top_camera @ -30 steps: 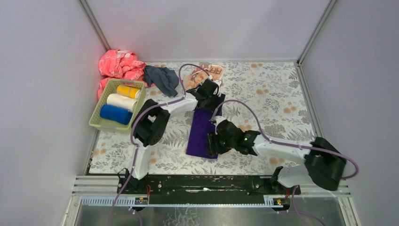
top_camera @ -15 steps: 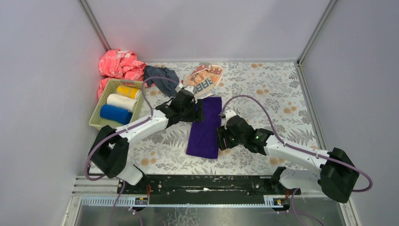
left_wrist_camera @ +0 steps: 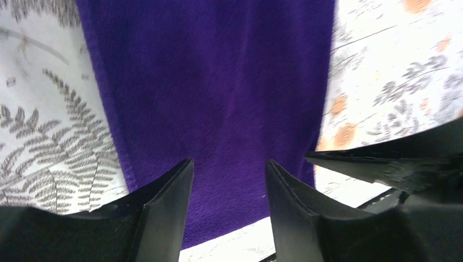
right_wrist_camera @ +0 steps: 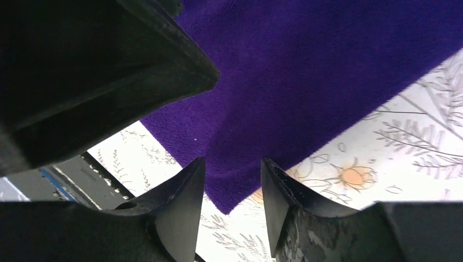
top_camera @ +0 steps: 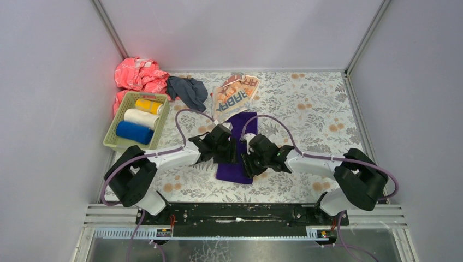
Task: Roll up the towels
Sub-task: Roll the towel at the center of the board.
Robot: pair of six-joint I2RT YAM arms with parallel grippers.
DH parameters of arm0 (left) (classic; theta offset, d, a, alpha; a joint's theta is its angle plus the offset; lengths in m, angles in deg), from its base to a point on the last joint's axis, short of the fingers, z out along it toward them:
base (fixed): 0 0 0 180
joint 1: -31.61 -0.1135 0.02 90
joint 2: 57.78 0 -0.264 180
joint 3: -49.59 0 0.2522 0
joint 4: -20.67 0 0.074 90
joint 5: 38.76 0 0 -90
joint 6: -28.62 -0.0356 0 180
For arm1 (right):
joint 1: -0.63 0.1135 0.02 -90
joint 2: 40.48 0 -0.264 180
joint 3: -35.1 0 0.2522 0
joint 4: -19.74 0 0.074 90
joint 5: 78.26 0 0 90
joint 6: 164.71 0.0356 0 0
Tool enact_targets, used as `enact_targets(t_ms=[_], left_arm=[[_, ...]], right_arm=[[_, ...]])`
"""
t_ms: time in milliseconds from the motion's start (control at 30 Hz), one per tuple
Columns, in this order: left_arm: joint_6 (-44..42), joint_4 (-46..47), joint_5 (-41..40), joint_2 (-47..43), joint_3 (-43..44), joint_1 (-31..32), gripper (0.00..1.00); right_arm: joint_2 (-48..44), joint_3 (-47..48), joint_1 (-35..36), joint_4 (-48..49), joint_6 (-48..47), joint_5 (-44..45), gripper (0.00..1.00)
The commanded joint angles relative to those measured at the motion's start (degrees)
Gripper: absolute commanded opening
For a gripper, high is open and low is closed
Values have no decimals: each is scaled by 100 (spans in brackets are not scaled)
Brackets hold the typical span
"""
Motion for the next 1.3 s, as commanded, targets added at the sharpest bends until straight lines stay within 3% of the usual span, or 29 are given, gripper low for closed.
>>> enact_targets(t_ms=[0,300,500,667,833,1267], left_arm=[[363,150,44,34,-470,114,50],[932,-536,-357,-1531,-1398,299,52],[1335,-1256,-842,-2539,-1227,302,60],[2169,-1515,-813,-2968,-1501,303,66],[3005,-1293,-733,-3270,-1896,308,71],[4402,-837,-839,-2966,-2170,631,67]], right_arm=[[131,47,290,327,323,-275,49],[-312,-169,1245,-102,898,-76,51],[-678,265,1404,-737,34,202,60],[-645,486,1639,-1202,-875,625,62],[-378,591,1758,-1344,-1589,901,62],[181,500,1960,-1002,-2345,886,57]])
